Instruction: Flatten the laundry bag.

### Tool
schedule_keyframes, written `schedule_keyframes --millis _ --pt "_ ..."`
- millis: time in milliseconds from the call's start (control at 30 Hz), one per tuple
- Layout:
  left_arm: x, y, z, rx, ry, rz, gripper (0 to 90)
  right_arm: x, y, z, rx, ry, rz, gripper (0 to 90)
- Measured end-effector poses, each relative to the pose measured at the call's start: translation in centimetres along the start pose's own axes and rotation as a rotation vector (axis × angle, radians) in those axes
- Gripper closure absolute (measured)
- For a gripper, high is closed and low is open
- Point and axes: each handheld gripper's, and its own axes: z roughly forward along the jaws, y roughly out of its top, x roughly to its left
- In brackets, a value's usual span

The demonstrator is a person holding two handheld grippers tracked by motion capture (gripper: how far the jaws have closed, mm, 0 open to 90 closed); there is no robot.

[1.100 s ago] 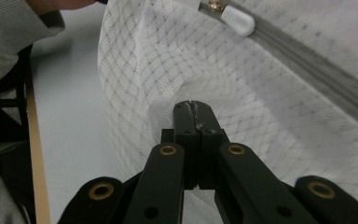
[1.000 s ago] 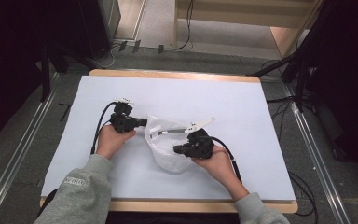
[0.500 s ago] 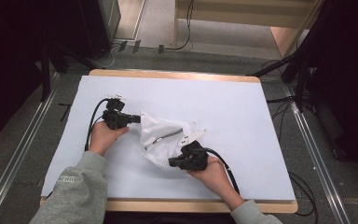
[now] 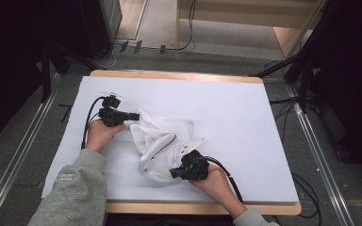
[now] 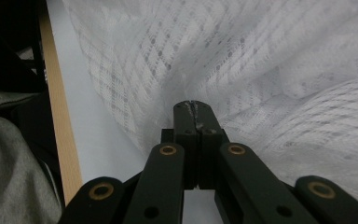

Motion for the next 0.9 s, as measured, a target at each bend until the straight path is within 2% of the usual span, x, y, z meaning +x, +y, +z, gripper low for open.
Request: schedule_keyframes --millis 133,233,300,433,467,533,700,867,900 --pt "-0.3 0.0 -0.9 -0.006 -0.013 0.015 76.1 0.1 0.3 -1.3 -0.035 -0.027 -0.011 89.2" --pt "-0.5 -0.1 -1.6 -0.002 0.006 0.033 70.5 -0.1 0.2 -2.2 -0.054 -0.044 -0.011 87.9" --pt "-0.6 -0.1 -2.1 -0.011 0.011 0.03 67.6 -0.3 0.3 -3.0 -0.075 -0.062 -0.008 86.8" --pt "-0.5 -0.3 -2.9 -0.009 -0.002 0.031 64.1 -0.8 0.4 -4.3 -0.112 -0.094 -0.004 83.2" --pt "-0.6 -0.4 -3.3 -0.005 -0.001 0.042 64.1 -0.9 0.4 -4.6 -0.121 -0.1 -0.002 82.4" --pt "-0.8 -0.8 -4.0 -0.004 0.001 0.052 60.6 -1.7 0.5 -5.5 -0.143 -0.128 0.009 79.8" --pt "-1.2 -1.7 -4.6 0.01 -0.004 0.053 58.6 -2.9 0.7 -6.3 -0.162 -0.165 0.039 74.5" --pt "-1.8 -2.6 -4.3 0.027 -0.004 0.064 55.5 -4.1 0.8 -6.6 -0.176 -0.187 0.05 70.7" --pt "-1.9 -2.9 -4.1 0.03 -0.011 0.076 54.6 -4.7 1.0 -6.7 -0.183 -0.199 0.067 68.2"
